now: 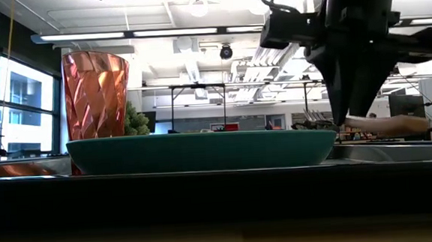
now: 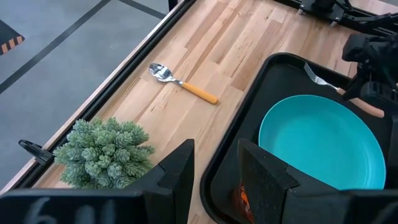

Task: Pick and place plate/cup/fork/spoon on tray
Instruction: Put the orange fork on the black tray to the right of the green plate

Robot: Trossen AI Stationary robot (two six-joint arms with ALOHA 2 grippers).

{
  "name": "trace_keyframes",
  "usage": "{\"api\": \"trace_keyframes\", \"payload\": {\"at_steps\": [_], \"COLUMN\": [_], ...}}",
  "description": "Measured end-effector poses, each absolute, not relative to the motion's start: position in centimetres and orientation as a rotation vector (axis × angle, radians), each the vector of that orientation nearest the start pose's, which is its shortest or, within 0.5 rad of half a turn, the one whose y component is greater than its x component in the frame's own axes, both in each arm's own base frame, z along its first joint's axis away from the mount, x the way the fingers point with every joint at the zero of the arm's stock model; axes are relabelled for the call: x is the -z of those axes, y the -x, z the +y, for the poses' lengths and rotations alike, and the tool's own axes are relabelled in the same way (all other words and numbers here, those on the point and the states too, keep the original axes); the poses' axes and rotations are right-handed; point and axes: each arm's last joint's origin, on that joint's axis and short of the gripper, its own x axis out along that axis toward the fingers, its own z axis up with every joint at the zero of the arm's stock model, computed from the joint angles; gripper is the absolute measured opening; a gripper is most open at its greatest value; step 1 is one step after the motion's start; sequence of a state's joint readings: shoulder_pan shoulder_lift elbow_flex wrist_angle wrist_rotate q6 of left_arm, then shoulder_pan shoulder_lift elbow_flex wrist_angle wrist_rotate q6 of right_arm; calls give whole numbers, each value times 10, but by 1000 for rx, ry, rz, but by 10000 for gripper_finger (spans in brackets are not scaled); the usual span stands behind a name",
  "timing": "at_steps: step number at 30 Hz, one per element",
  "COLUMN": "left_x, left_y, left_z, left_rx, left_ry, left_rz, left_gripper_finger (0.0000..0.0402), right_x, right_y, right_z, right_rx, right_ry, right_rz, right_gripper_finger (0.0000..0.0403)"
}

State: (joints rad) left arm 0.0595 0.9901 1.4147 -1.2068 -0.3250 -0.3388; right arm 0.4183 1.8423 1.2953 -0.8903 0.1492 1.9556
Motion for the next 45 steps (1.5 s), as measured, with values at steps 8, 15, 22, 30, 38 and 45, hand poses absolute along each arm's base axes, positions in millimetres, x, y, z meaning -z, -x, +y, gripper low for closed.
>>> {"api": "trace_keyframes", "payload": {"at_steps": [8,15,22,30,38,45], "left_x": [-413,-413,-413,-413,-413,-413], "left_y": [-140,-140,-140,-140,-140,-140], "left_z": [18,18,18,18,18,18], "left_rx": [-492,-491,-490,-482,-482,-478], "left_ry": [213,212,209,188,187,177], "left_rz": [709,709,710,715,715,718], "left_gripper_finger": [115,115,115,115,115,115], "right_x": [-171,-170,-167,-163,-157,-156], "right_y": [-324,-327,-328,-328,-332,-332], "right_z": [137,132,129,130,128,129], "right_rx": [1101,1095,1111,1120,1111,1114], "right_ry": [-1212,-1218,-1219,-1227,-1243,-1254], "right_rz": [1038,1055,1078,1104,1134,1130], "right_gripper_finger": [19,19,19,19,33,47]}}
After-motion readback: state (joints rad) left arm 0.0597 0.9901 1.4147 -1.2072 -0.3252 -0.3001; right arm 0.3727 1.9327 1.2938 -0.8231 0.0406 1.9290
